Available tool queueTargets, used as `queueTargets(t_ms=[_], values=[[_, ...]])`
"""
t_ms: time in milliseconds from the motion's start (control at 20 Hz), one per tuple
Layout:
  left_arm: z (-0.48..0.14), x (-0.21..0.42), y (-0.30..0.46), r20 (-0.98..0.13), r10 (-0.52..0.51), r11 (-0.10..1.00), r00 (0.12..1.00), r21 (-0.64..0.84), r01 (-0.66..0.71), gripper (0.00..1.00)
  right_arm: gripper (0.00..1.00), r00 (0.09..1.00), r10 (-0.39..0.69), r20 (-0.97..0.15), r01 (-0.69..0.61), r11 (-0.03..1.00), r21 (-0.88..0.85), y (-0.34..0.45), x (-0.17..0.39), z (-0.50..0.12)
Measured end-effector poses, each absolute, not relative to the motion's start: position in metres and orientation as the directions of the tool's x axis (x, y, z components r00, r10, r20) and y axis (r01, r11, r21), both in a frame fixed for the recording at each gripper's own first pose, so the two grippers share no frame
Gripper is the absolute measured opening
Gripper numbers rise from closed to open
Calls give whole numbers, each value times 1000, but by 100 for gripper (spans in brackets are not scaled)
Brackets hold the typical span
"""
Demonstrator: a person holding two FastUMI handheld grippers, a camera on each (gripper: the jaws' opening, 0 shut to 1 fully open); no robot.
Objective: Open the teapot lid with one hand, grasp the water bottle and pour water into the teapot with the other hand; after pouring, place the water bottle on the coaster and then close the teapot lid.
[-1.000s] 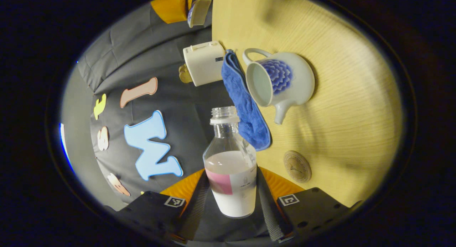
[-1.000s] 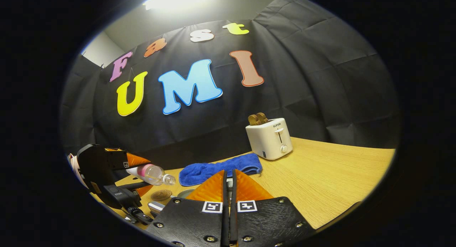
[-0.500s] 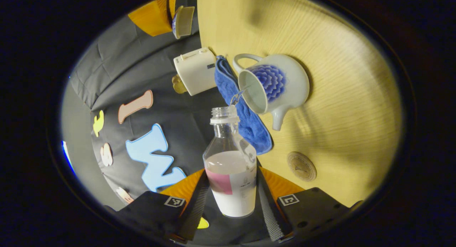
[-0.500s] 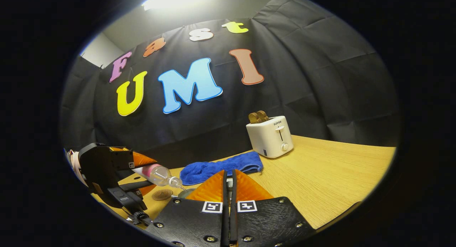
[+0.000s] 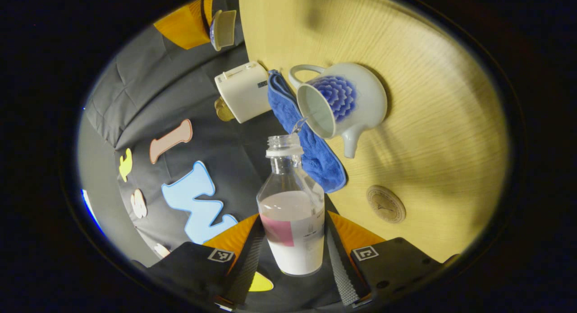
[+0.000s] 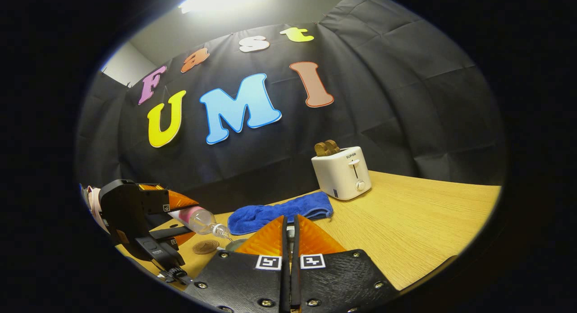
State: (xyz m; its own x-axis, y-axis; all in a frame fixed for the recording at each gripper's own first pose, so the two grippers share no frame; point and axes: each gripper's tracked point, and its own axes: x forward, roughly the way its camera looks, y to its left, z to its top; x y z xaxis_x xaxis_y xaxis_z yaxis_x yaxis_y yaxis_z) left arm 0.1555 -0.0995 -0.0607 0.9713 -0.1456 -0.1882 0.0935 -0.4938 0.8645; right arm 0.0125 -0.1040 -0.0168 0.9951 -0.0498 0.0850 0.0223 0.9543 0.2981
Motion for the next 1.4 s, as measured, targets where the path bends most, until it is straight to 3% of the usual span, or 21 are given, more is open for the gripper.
queueTargets(t_ms=[1400], values=[[-52, 156, -98, -170, -155, -598, 973, 800, 44, 87, 1, 997, -37, 73, 13, 952, 307, -102, 12, -19]])
